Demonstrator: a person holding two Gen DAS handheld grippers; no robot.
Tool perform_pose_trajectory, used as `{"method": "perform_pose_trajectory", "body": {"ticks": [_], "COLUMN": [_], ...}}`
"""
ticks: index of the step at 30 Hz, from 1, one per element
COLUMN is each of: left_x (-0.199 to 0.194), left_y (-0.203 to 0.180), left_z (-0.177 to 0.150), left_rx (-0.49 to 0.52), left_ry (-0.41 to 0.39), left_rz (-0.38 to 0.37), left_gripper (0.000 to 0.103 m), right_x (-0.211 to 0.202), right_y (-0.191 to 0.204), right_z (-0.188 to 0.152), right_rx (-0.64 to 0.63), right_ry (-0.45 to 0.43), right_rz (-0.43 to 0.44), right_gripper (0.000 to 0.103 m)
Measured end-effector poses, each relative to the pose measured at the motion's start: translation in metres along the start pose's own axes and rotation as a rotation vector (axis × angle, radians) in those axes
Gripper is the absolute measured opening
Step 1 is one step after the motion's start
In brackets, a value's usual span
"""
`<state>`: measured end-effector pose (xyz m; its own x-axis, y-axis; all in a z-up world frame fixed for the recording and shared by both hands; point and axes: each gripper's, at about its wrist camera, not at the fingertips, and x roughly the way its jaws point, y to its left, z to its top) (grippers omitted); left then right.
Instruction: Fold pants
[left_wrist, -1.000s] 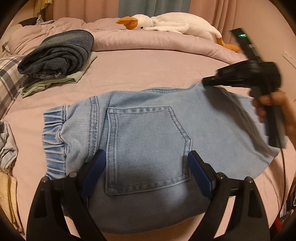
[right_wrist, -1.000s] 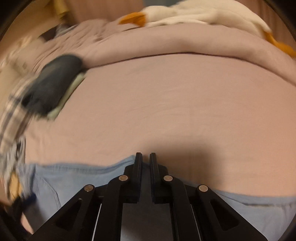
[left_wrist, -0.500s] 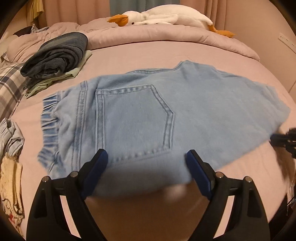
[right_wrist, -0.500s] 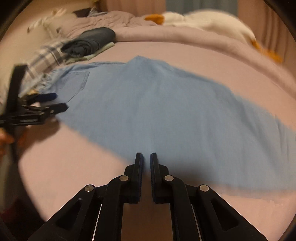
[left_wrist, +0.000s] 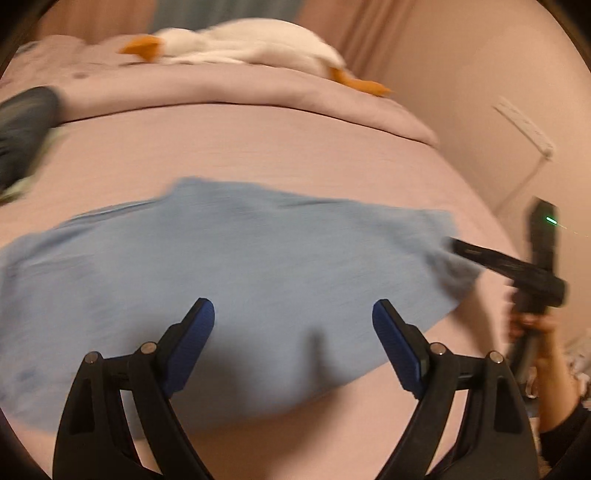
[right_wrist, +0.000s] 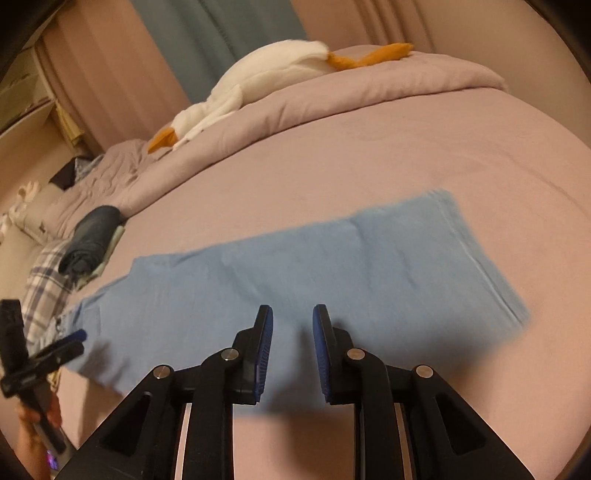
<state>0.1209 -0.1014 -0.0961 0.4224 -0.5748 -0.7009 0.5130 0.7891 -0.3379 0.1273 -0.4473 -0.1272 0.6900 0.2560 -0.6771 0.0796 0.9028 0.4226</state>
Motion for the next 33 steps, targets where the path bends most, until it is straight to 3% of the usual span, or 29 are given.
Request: {"method": "perform_pose_trajectory", "body": {"ticks": [4,7,9,10,13,15,16,18,20,22,27,30,33], "left_x": [0.053,0.091,0.103,0.104,0.102,0.101,0.101,0.101,0.098,0.093,0.083,0.085,0.09], "left_y": [-0.04,-0.053,-0.049,-0.048,-0.047,-0.046,-0.047,-0.049,-0.049,-0.05,-0.065,-0.08,-0.091], "left_z": [0.017,0.021,0.019,0.018,0.018,0.018,0.018,0.021,0.021,0.021,0.017,0.017,0.013], "left_rx": [0.007,0.0,-0.015,-0.019,-0.016,-0.009,-0.004,0.006,0.004,-0.013,-0.048,-0.052,-0.063], "left_ry": [0.071,0.14,0.161,0.146,0.142,0.144,0.146,0.149,0.15,0.146,0.131,0.143,0.167], "left_rz": [-0.129,-0.128,-0.103,-0.113,-0.125,-0.119,-0.111,-0.092,-0.078,-0.09,-0.181,-0.227,-0.26], "left_gripper": [0.087,0.086,0.086,0.086,0.086,0.086,0.086,0.086,0.086,0.086,0.086,0.086,0.086], "right_x": [0.038,0.058,0.054,0.051,0.034,0.015,0.0,-0.029,-0.059,-0.084,-0.118,-0.108,-0.093], "right_y": [0.002,0.001,-0.025,-0.04,-0.105,-0.123,-0.127,-0.131,-0.132,-0.126,-0.112,-0.114,-0.116], "right_z": [0.022,0.025,0.032,0.035,0.041,0.042,0.041,0.035,0.02,0.001,-0.06,-0.084,-0.086], "right_rx": [-0.003,0.0,0.046,0.075,0.246,0.28,0.278,0.287,0.331,0.339,0.42,0.476,0.501], "right_ry": [0.046,0.088,0.075,0.061,0.028,-0.007,-0.036,-0.073,-0.109,-0.13,-0.093,-0.05,-0.049], "right_rz": [0.068,0.084,0.039,0.004,-0.001,-0.046,-0.141,-0.224,-0.161,-0.097,0.011,0.037,0.048], "right_gripper": [0.022,0.021,0.003,0.0,0.0,0.0,0.0,0.0,0.02,0.03,0.033,0.033,0.033]}}
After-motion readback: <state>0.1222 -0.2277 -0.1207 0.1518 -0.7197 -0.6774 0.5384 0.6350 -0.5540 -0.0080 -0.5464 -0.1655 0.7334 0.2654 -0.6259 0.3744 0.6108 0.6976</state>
